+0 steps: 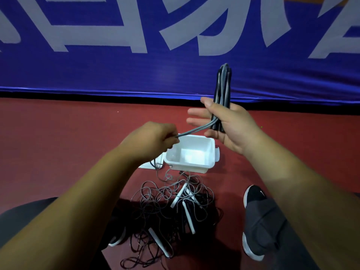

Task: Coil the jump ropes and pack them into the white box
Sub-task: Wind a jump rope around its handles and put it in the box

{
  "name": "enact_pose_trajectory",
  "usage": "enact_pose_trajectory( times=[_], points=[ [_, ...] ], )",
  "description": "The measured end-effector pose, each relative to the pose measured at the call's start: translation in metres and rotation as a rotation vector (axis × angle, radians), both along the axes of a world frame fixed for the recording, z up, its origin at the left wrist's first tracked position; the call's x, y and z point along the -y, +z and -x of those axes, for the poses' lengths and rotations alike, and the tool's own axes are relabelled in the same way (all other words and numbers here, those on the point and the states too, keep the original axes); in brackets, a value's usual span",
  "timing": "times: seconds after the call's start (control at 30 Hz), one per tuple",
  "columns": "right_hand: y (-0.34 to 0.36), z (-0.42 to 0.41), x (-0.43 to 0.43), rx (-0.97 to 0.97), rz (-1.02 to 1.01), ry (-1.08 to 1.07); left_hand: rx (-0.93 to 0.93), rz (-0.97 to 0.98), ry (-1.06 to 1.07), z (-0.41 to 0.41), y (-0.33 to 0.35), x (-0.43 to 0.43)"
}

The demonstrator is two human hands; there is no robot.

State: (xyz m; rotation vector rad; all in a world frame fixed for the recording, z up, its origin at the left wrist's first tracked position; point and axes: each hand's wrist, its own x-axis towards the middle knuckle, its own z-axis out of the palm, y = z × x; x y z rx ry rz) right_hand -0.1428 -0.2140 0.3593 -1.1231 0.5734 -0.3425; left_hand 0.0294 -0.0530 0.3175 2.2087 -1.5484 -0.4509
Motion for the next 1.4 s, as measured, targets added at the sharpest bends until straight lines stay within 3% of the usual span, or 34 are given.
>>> enact_pose_trajectory(
  times=[0.23,0.33,0.63,0.8,0.9,1.03,1.2,1.4],
  points=[
    [-0.005,0.001,-0.002,-0.105,-0.033,0.185,0.078,0.124,0.181,-0.016,0.008,-0.007],
    [-0.005,0.003,-0.008,-0.216,-0.059,0.377,0.055,0.197,0.265,-0.021,0.015,-0.011],
    [-0.015,0.008,-0.026,-0.388,-0.092,0.911,-0.269,0.245,0.283,-0.016,0.021,-0.012],
    [-0.029,0.006,-0.035,-0.523,0.032,1.102,-0.389,0.168,0.190,-0.013,0.025,-0.009],
    [-0.038,0.004,-0.039,-0.583,0.105,1.036,-0.392,0.165,0.143,-0.006,0.028,-0.006],
    [-0.050,0.001,-0.038,-0.634,0.174,0.872,-0.141,0.126,0.001,-0.002,0.032,-0.005],
    [-0.058,-0.001,-0.026,-0.661,0.238,0.721,0.037,0.126,-0.137,0.000,0.033,-0.009],
    [-0.062,-0.004,-0.018,-0.684,0.226,0.576,0.011,-0.057,-0.117,0.003,0.035,-0.013]
  ],
)
